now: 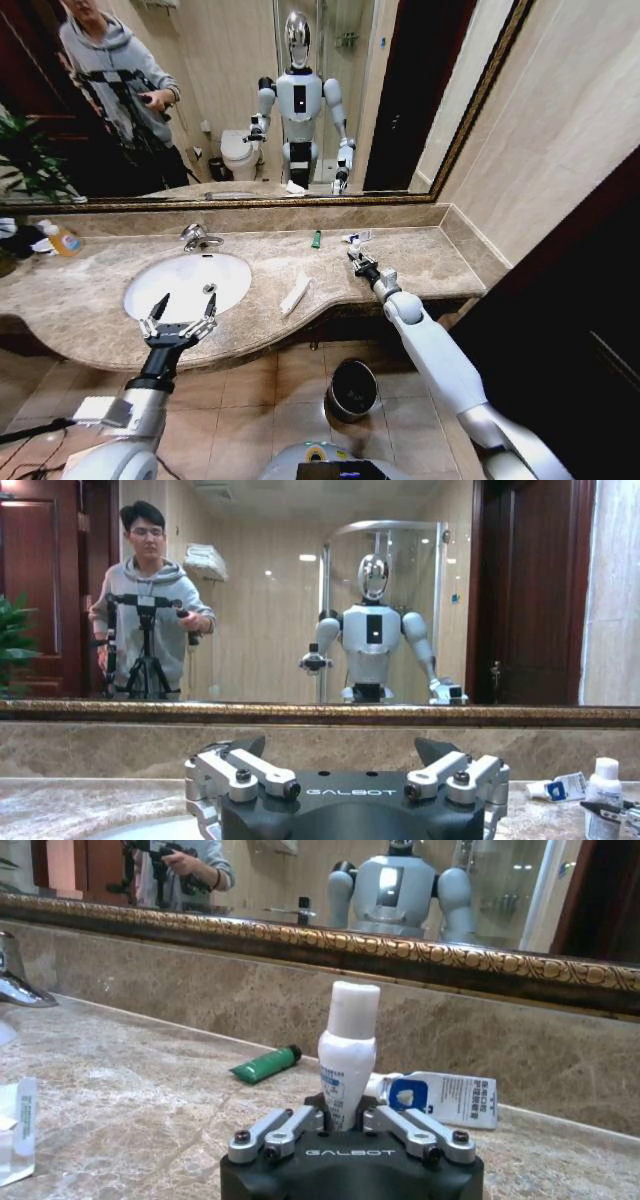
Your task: Pick up the trash from the sink and place it in the trash bin.
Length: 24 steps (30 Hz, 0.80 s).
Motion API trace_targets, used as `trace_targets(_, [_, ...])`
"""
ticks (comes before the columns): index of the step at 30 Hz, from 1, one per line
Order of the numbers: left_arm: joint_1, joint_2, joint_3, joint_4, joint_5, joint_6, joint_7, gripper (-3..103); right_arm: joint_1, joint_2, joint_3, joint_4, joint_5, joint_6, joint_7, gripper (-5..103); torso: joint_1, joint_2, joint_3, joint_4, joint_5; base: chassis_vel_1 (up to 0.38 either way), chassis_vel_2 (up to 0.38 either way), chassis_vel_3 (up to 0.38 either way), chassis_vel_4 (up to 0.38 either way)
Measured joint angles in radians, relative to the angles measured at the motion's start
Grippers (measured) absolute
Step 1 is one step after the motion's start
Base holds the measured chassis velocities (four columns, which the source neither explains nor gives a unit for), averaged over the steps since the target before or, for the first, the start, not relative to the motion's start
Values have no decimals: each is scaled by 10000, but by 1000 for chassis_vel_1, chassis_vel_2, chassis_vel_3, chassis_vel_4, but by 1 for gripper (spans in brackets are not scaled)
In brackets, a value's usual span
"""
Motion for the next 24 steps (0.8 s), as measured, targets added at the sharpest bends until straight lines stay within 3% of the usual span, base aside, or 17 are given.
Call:
trace_targets(15, [0, 0, 0, 0, 0, 0, 0, 100, -854, 16, 420, 721, 89, -34, 36, 14, 0, 0, 0, 1, 1, 0, 0, 0, 0])
trace_targets(24, [0, 1, 1, 0, 0, 0, 0, 100, -3239, -805, 2229, 3814, 1063, 77, 51, 14, -1, 0, -1, -2, -1, 0, 0, 0, 0])
